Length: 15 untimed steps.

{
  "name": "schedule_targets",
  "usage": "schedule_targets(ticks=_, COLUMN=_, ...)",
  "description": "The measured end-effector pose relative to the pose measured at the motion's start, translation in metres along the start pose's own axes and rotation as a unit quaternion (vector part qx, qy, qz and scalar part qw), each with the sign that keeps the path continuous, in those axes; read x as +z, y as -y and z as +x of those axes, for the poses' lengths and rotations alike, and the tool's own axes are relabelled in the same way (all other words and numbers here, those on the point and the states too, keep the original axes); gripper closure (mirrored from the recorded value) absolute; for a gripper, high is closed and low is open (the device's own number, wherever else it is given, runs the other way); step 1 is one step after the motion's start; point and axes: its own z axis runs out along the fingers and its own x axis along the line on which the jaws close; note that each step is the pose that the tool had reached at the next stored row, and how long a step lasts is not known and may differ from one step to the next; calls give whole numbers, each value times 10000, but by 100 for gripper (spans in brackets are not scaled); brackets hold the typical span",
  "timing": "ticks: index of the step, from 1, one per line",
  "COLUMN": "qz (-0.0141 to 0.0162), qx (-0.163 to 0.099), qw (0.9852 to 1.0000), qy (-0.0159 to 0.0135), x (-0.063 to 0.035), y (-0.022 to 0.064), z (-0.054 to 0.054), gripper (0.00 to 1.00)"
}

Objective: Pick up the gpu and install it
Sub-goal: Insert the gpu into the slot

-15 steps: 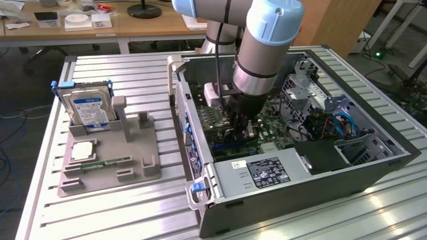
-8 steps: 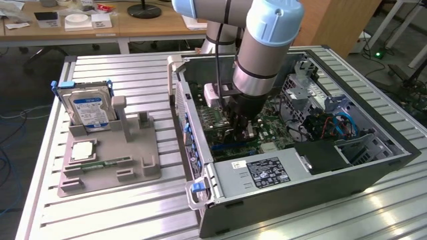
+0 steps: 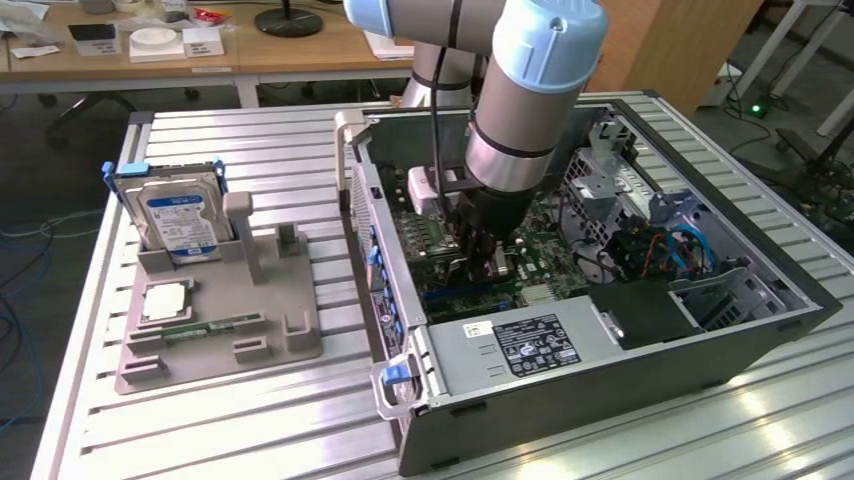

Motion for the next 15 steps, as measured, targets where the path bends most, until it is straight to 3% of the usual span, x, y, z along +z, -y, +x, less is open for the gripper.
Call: schedule_targets(ticks=15, qz=1, qx=0, qw=10000, qy=0, x=1, y=18, z=-1, gripper=73)
